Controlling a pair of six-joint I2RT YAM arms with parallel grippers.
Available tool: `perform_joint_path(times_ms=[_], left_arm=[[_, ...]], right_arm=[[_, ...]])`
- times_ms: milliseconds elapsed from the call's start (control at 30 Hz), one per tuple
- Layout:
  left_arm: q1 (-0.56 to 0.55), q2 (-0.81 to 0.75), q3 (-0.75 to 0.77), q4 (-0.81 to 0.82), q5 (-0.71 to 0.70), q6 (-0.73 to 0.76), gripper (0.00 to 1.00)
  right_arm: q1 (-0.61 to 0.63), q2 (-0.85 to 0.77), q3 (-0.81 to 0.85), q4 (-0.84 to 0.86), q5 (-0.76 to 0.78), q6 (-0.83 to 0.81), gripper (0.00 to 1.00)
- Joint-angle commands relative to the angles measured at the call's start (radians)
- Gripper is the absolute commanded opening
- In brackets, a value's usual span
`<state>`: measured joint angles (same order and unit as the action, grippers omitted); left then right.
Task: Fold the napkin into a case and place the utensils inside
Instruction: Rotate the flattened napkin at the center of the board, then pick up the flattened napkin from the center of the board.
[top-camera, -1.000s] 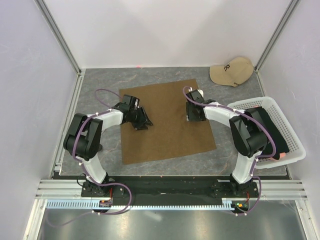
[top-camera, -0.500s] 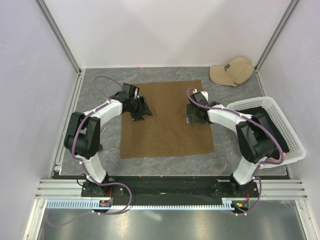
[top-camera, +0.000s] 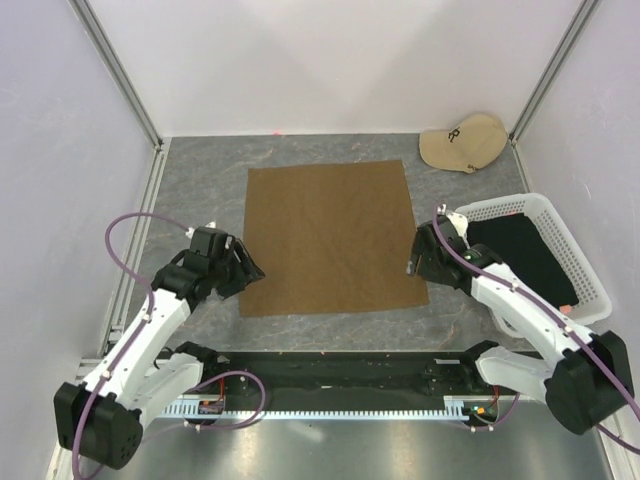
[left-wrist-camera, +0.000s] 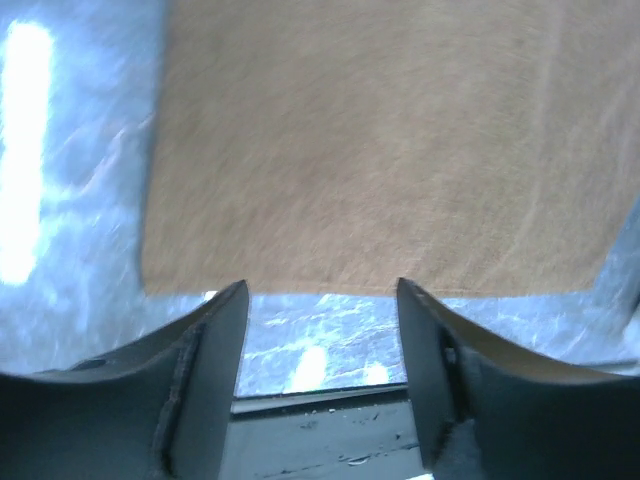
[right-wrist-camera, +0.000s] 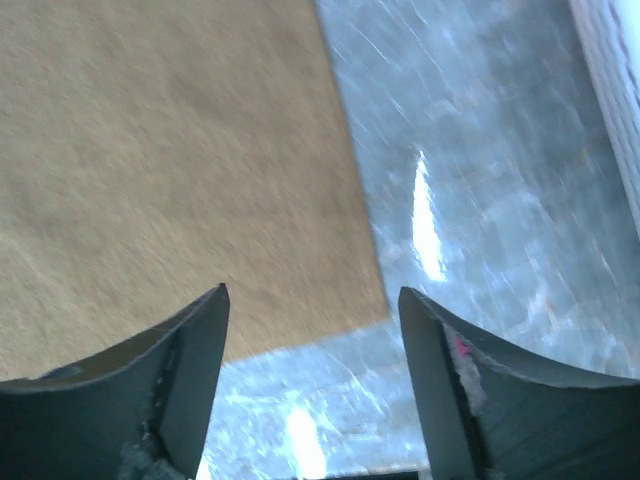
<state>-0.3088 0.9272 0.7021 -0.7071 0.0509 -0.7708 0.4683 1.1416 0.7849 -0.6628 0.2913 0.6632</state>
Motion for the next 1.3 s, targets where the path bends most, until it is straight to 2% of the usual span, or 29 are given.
perform_joint_path(times_ms=[0,100,267,500,700,867,1100,1267], left_arm=[[0.008,-0.059,-0.041,-0.061,-0.129,-0.189,0.70],[0.011,0.014,-0.020,-0.132,-0.167,-0.214,0.70],[0.037,0.143,-0.025,-0.244,-0.210,-0.288,0.62],[0.054,0.127,-0.085,-0.219,-0.212,-0.344,0.58],[0.065,0.139,-0.119,-0.196,-0.154,-0.366,0.60],[0.068,0.151,-0.127,-0.190,-0.164,-0.404,0.57],[0.074,0.214,-0.127,-0.154,-0.146,-0.420,0.47],[0.074,0.194,-0.073,-0.150,-0.166,-0.339,0.39]], right_arm=[[-0.007,-0.071,-0.059,-0.049,0.016,0.068,0.71],[-0.007,-0.086,-0.090,-0.057,-0.019,0.093,0.64],[-0.007,-0.109,-0.128,-0.051,-0.017,0.127,0.63],[-0.007,-0.028,-0.134,-0.026,-0.041,0.104,0.63],[-0.007,-0.056,-0.174,-0.011,-0.015,0.160,0.64],[-0.008,-0.043,-0.174,-0.004,-0.003,0.197,0.63],[-0.010,-0.023,-0.173,0.006,0.028,0.188,0.61],[-0.013,0.052,-0.115,0.072,-0.023,0.040,0.63]])
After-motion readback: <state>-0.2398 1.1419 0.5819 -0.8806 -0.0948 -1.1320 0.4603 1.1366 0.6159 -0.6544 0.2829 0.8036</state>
